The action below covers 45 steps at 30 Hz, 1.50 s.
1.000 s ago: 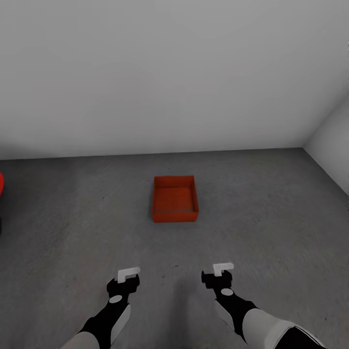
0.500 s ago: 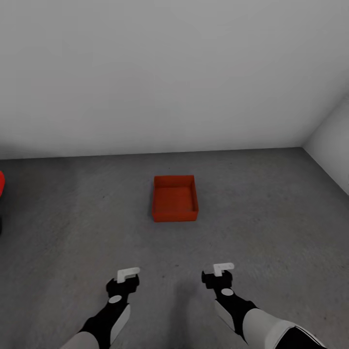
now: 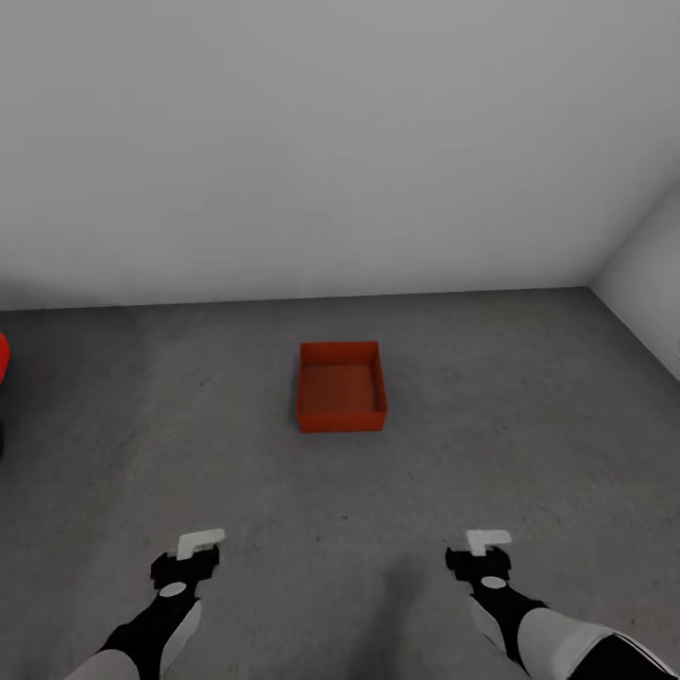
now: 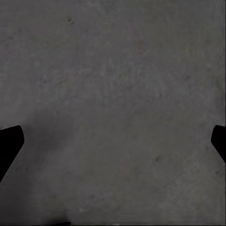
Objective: Move the two storage containers from the living room to the garage. In the garage, place one container on the floor and stack the other container on top of it (either order is fine).
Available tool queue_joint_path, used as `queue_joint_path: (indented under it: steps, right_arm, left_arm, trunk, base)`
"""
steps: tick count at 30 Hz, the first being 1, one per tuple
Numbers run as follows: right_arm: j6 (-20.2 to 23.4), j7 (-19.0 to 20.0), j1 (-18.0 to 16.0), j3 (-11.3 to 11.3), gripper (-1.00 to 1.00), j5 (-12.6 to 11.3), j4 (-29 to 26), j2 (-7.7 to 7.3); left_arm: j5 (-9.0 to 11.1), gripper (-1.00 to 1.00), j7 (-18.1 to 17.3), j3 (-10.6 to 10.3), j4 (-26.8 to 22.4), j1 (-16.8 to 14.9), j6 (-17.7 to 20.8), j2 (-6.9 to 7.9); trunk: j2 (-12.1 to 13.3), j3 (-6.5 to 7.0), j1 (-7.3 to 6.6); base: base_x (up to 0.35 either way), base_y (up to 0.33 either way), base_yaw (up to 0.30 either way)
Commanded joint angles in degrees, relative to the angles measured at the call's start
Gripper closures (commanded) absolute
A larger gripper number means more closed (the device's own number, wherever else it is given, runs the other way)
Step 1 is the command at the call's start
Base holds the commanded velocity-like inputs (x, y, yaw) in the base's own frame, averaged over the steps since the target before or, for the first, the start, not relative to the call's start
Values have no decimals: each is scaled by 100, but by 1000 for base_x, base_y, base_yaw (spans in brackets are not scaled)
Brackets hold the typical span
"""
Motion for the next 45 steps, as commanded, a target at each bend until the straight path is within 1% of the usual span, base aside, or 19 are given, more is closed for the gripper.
queue_joint_path:
  steps: [1, 2, 4, 5, 7, 8, 11, 12, 14, 16, 19, 20, 21, 23, 27, 31, 39, 42, 45]
  right_arm:
    - [-4, 1, -15, 50, -100, -79, 92, -24]
    - [-2, 6, -23, 50, -100, -89, 123, -40]
    - [3, 15, -35, 55, -100, -105, 184, -91]
    - [17, 15, -20, 60, -100, -103, 209, -107]
    - [63, 16, 44, 64, -100, -97, 226, -121]
    - [145, 19, 170, 66, -100, -93, 234, -133]
    - [389, 34, 574, 64, -100, -89, 243, -148]
    - [507, 50, 918, 69, -100, -86, 245, -145]
    - [566, 60, 1386, 78, -100, -74, 244, -125]
    - [584, 63, 1689, 81, -100, -67, 242, -120]
    - [594, 71, 1935, 80, -100, -68, 244, -125]
    - [596, 84, 2060, 82, -100, -70, 246, -121]
    - [592, 89, 2114, 83, -100, -70, 244, -114]
    - [508, 135, 2446, 84, -100, -98, 242, -57]
    - [450, 182, 2742, 69, -100, -124, 241, 1]
    - [410, 194, 2832, 64, -100, -133, 246, 18]
    - [247, 243, 2963, 67, -100, -96, 245, 18]
    - [246, 653, 2988, 73, -100, -81, 247, 27]
    - [269, 791, 2988, 77, -100, -76, 248, 94]
  left_arm:
    - [93, -100, 32, -54, 211, -3, -27, 120]
    - [121, -100, 31, -54, 342, -3, -30, 166]
    - [265, -100, 20, -55, 837, -3, -45, 268]
    - [404, -100, 7, -55, 1214, -3, -58, 317]
    - [564, -100, -9, -56, 1554, -3, -65, 353]
    - [719, -100, -36, -58, 1785, 8, -67, 376]
    - [908, -100, -124, -64, 2015, 21, -35, 399]
    - [963, -100, -215, -68, 2092, 28, -19, 399]
    - [994, -100, -443, -72, 2140, 63, -5, 391]
    - [1009, -100, -679, -73, 2156, 161, 13, 385]
    - [1018, -100, -972, -73, 2165, 374, 29, 384]
    - [1022, -100, -1180, -73, 2168, 534, 37, 380]
    - [1023, -100, -1280, -73, 2169, 607, 41, 379]
    - [1032, -100, -1671, -74, 2173, 991, 49, 376]
    - [1030, -100, -1810, -78, 2174, 1348, 21, 330]
    - [1016, -100, -1832, -81, 2164, 1517, -36, 260]
    - [1001, -100, -1838, -73, 2137, 1574, -48, 221]
    - [1004, -100, -1839, -71, 2131, 1578, -49, 216]
    - [1006, -100, -1839, -68, 2131, 1579, -49, 216]
  trunk:
    - [-3, -3, 0]
    - [-3, -3, 0]
    - [-3, -3, 0]
    - [-3, -3, 0]
    - [-3, -3, 0]
    - [-3, -3, 0]
    - [-3, -3, 0]
    - [-3, -3, 0]
    - [-3, -3, 0]
    - [-3, -3, 0]
    - [-3, -3, 0]
    - [-3, -3, 0]
    - [-3, -3, 0]
    - [-3, -3, 0]
    - [-3, -3, 0]
    - [-3, -3, 0]
    - [-3, 40, 0]
    - [-3, 66, 0]
    - [-3, 93, 0]
  base:
    - [0, 0, 0]
    - [0, 0, 0]
    - [0, 0, 0]
    - [0, 0, 0]
    - [0, 0, 0]
    - [0, 0, 0]
    - [0, 0, 0]
    - [0, 0, 0]
    - [0, 0, 0]
    - [0, 0, 0]
    - [0, 0, 0]
    - [0, 0, 0]
    - [0, 0, 0]
    - [0, 0, 0]
    - [0, 0, 0]
    - [0, 0, 0]
    - [0, 0, 0]
    - [0, 0, 0]
    - [0, 0, 0]
